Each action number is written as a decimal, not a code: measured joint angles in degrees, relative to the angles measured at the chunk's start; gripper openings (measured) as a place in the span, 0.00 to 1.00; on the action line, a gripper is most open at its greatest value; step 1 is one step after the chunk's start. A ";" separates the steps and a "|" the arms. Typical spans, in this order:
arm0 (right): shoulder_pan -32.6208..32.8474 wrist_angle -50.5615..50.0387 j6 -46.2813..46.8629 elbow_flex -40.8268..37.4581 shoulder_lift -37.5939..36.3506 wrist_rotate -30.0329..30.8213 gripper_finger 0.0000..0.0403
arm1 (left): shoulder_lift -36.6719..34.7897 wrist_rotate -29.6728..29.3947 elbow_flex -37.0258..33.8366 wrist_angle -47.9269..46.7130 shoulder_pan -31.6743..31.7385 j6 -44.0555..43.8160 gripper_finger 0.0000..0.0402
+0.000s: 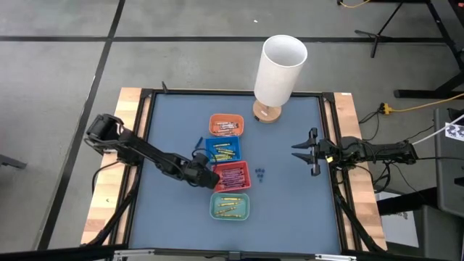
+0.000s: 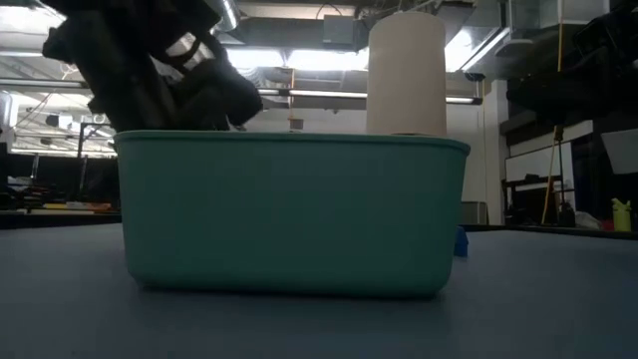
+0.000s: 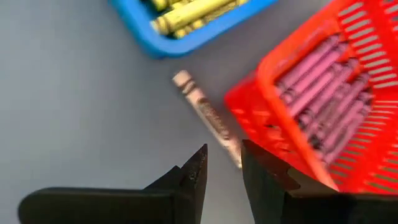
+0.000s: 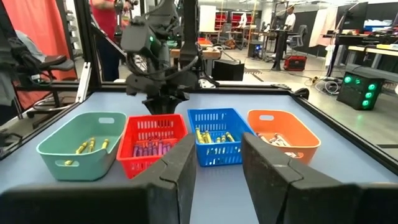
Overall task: Sort crayons
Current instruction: Put the gray crayon into the orange bin
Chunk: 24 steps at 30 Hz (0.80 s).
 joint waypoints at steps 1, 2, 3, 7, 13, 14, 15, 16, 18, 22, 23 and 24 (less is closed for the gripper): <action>0.00 -0.02 0.00 0.00 -0.04 0.02 0.31 | 0.40 -0.02 -0.03 0.04 0.18 0.00 0.21; 0.00 -0.01 0.01 0.00 -0.05 0.00 0.31 | 0.63 -0.05 -0.04 0.45 0.40 0.00 0.21; 0.00 -0.02 0.00 0.00 -0.02 0.00 0.31 | 0.89 -0.11 -0.04 1.09 0.67 0.00 0.21; -0.02 -0.02 0.00 0.00 -0.02 0.00 0.31 | 1.34 -1.67 -0.04 1.61 1.80 0.01 0.21; -0.02 -0.02 0.00 0.00 -0.02 -0.01 0.31 | 1.32 -3.08 -0.02 1.83 3.49 0.02 0.21; -0.02 -0.02 0.00 0.00 -0.02 0.00 0.31 | 1.32 -3.10 -0.04 1.77 3.71 0.02 0.21; -0.02 -0.02 0.00 0.00 -0.02 0.00 0.31 | 1.32 -3.10 -0.04 1.74 3.80 0.02 0.21; -0.02 -0.02 0.00 0.00 -0.02 0.00 0.31 | 1.32 -3.08 -0.04 1.76 3.93 0.00 0.21; -0.02 -0.02 0.00 0.00 -0.02 0.00 0.31 | 1.32 -3.09 -0.02 1.76 3.91 -0.04 0.21; -0.02 -0.02 0.00 0.00 -0.02 0.00 0.31 | 1.32 -3.06 -0.02 1.73 3.89 -0.29 0.21; -0.02 -0.02 0.00 0.00 -0.02 0.00 0.31 | 1.32 -3.06 -0.04 1.66 3.89 -0.42 0.21; -0.02 -0.02 0.00 0.00 -0.02 0.00 0.31 | 1.32 -3.06 -0.04 1.65 3.91 -0.44 0.21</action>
